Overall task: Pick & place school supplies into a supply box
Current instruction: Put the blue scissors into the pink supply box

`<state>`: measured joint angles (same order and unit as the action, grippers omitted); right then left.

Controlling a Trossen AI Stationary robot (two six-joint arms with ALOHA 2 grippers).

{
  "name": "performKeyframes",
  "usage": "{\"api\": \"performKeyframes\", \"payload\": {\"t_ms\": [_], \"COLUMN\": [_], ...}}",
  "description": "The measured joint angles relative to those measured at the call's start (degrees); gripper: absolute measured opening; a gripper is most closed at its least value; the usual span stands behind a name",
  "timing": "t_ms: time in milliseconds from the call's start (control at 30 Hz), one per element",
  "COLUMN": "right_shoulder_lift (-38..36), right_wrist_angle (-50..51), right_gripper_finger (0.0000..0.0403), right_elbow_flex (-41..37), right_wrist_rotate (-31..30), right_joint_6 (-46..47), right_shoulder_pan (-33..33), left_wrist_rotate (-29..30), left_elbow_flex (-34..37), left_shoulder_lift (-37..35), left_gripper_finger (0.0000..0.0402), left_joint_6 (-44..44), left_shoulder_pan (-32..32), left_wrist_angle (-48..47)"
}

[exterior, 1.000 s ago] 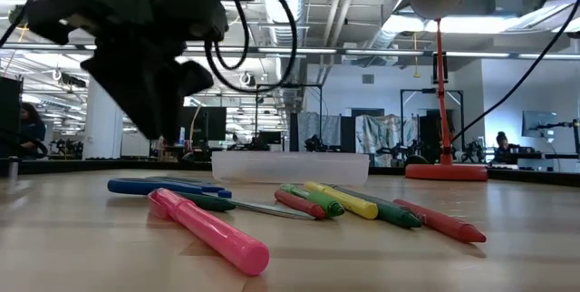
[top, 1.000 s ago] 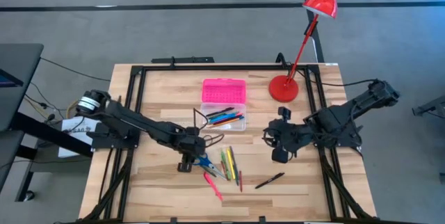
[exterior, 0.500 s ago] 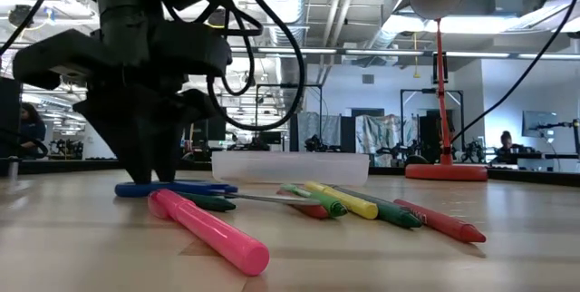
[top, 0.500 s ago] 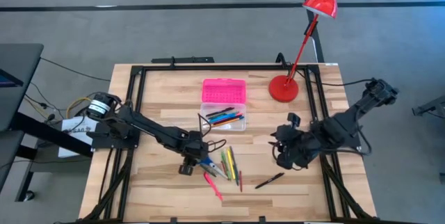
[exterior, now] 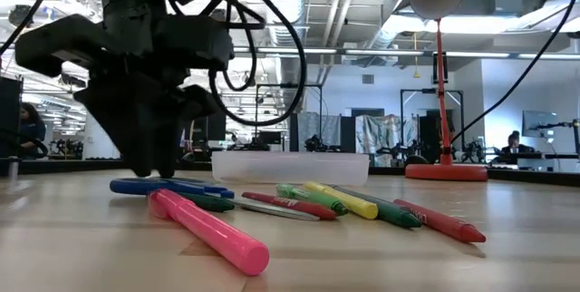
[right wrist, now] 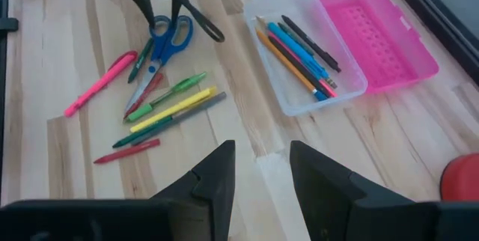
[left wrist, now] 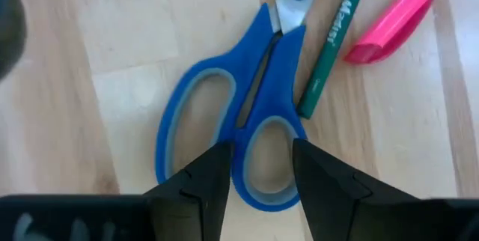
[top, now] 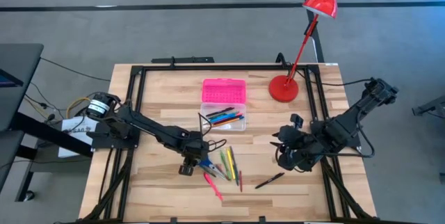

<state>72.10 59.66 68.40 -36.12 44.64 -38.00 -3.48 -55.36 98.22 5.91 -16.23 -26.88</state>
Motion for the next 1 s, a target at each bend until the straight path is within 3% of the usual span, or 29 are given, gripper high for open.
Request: {"api": "performKeyframes", "payload": {"t_ms": [567,1000], "right_shoulder_lift": [0.00,0.00], "right_wrist_angle": [-0.04,-0.07], "right_gripper_finger": [0.0120,0.0120], "right_elbow_flex": [0.00,0.02], "right_wrist_rotate": [0.04,0.04], "right_joint_6": [-0.02,0.37], "right_shoulder_pan": [0.24,0.24], "left_wrist_rotate": [4.52,6.07], "left_elbow_flex": [0.67,0.75], "left_shoulder_lift": [0.67,2.05], "left_gripper_finger": [0.0139,0.0139], "left_joint_6": [-4.81,-1.40], "left_shoulder_pan": [0.02,0.62], "left_wrist_angle": [-1.74,-3.09]}}
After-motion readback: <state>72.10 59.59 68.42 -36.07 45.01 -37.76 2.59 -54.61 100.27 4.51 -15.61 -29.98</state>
